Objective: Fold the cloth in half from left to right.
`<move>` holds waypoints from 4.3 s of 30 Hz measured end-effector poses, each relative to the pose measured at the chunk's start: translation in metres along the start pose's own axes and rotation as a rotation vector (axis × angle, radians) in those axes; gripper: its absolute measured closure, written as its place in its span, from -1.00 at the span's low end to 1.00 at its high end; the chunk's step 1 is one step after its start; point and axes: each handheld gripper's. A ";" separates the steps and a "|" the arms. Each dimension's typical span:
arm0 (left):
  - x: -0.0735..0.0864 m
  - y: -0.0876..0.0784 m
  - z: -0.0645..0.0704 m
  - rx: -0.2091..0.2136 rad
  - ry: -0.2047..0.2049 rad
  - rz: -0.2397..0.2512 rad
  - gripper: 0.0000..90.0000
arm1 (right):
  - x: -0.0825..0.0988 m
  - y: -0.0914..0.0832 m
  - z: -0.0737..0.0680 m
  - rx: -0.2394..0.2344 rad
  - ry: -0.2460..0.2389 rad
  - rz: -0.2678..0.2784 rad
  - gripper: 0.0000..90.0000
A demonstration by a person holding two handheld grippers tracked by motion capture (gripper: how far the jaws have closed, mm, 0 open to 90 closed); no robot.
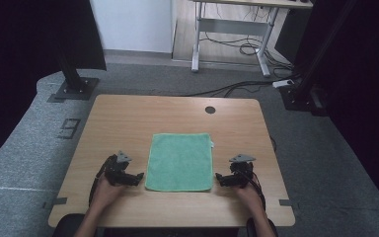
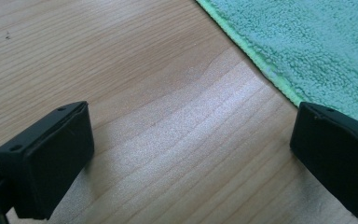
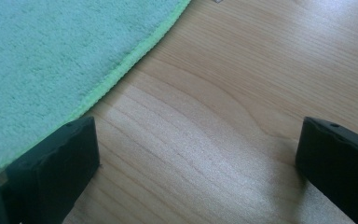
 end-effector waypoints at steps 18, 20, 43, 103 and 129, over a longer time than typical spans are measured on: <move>-0.027 -0.003 0.008 0.011 -0.001 0.074 -0.97 | -0.009 -0.016 -0.010 -0.050 0.005 0.051 -0.96; -0.029 0.000 0.011 0.010 0.009 0.070 -1.00 | -0.011 -0.016 -0.016 -0.054 -0.008 0.051 -0.96; -0.026 0.012 0.032 -0.070 0.025 0.018 -0.99 | -0.009 -0.006 -0.035 -0.013 -0.105 -0.089 -0.96; -0.098 0.034 -0.017 -0.052 -0.082 0.065 -0.99 | 0.014 -0.010 0.016 0.032 0.047 0.004 -1.00; -0.099 0.058 -0.023 -0.065 -0.122 0.012 -0.98 | 0.013 -0.012 0.017 0.011 0.038 -0.010 -0.96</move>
Point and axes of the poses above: each handheld gripper's, and its own axes: y roughly forward along the jaws, x roughly out of its underside, z roughly to its right, and after that the axes turned 11 degrees about -z, right-handed
